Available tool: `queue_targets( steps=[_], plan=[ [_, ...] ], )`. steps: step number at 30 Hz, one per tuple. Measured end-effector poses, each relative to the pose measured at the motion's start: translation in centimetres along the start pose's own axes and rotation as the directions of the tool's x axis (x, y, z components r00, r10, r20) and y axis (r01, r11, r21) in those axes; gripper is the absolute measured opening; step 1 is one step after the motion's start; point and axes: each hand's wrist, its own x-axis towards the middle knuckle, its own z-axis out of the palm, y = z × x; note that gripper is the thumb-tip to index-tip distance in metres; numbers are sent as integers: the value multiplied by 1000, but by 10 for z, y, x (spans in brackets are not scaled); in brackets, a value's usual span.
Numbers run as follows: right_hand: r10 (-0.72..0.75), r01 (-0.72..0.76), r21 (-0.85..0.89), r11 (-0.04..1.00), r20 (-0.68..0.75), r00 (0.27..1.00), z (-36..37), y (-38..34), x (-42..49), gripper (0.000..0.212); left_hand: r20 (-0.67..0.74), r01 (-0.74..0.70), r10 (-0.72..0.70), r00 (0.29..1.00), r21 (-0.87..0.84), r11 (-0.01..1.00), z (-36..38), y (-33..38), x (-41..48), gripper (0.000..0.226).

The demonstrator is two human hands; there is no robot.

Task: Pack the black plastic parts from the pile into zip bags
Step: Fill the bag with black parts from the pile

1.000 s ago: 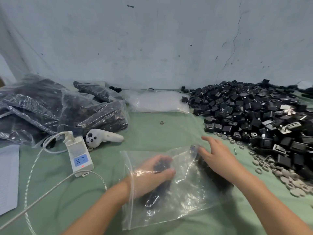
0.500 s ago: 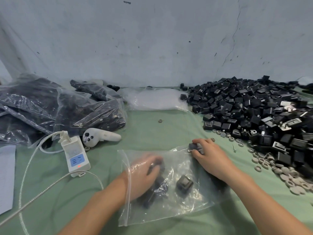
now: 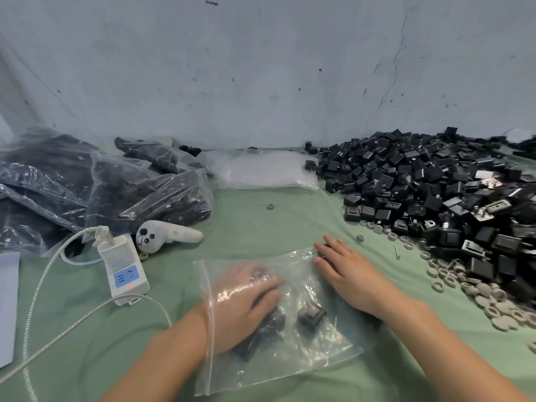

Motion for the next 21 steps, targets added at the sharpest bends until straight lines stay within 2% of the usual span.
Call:
queue_targets(
  steps=[2, 9, 14, 19, 21],
  plan=[
    [-1, 1, -20, 1000, 32, 999, 4, 2, 1, 62, 26, 0, 0, 1000, 10, 1000, 3, 1, 3, 54],
    [-1, 9, -101, 995, 72, 997, 9, 5, 4, 70, 0, 26, -26, 1000, -67, 997, -2, 8, 11, 23],
    [-2, 10, -99, 995, 78, 997, 8, 5, 3, 75, 24, 158, -159, 987, -327, 932, -4, 14, 11, 11],
    [-5, 13, -97, 995, 82, 997, 7, 5, 3, 75, -74, 230, -268, 961, -328, 916, -3, 13, 6, 12],
    [-3, 11, -95, 995, 80, 997, 7, 4, 3, 74, -140, 245, -288, 947, -261, 934, -4, 14, 4, 13]
  ],
)
